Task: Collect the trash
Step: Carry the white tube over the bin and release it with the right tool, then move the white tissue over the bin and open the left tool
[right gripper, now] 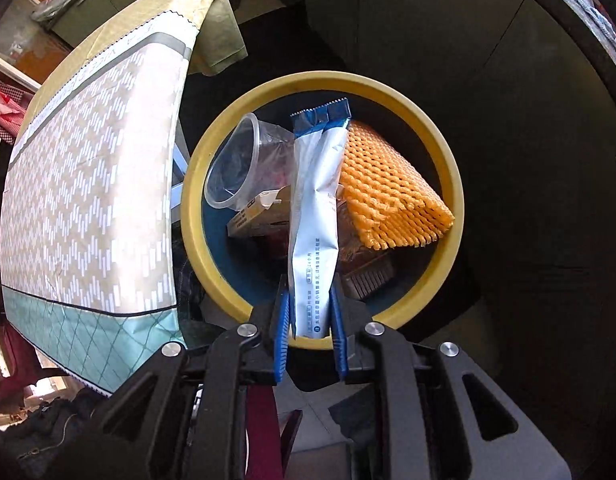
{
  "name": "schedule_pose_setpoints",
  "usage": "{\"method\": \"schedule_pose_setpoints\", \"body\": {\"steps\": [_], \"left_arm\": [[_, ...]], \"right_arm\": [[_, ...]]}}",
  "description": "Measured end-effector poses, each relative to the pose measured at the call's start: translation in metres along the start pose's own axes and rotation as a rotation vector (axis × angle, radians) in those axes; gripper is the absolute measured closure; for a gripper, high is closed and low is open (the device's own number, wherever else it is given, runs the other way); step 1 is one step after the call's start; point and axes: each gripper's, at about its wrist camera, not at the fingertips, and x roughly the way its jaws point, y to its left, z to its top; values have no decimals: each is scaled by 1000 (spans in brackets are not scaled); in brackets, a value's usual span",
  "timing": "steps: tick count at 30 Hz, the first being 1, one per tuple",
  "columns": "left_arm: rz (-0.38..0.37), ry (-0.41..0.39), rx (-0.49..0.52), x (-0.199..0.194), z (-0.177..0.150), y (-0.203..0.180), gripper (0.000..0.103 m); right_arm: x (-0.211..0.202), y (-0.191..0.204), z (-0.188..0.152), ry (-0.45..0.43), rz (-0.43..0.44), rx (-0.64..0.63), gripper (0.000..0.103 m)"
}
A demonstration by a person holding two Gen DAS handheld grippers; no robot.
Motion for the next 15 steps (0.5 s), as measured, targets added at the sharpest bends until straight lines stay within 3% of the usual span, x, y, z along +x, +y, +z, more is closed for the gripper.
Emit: {"method": "schedule_pose_setpoints", "body": {"steps": [2, 3, 4, 10, 15], "left_arm": [[3, 8, 9, 1, 4, -4, 85], [3, 10, 14, 1, 5, -6, 85], [5, 12, 17, 2, 7, -8, 85], [-7, 21, 52, 9, 27, -22, 85], [-26, -11, 140, 5, 74, -58, 85]], "right_arm": [[10, 3, 2, 10, 9, 1, 71], [13, 4, 1, 17, 7, -1, 62], [13, 5, 0, 17, 0, -13, 59], [-23, -2, -8, -56, -14, 0, 58], [-73, -18, -37, -155, -24, 36, 56]]}}
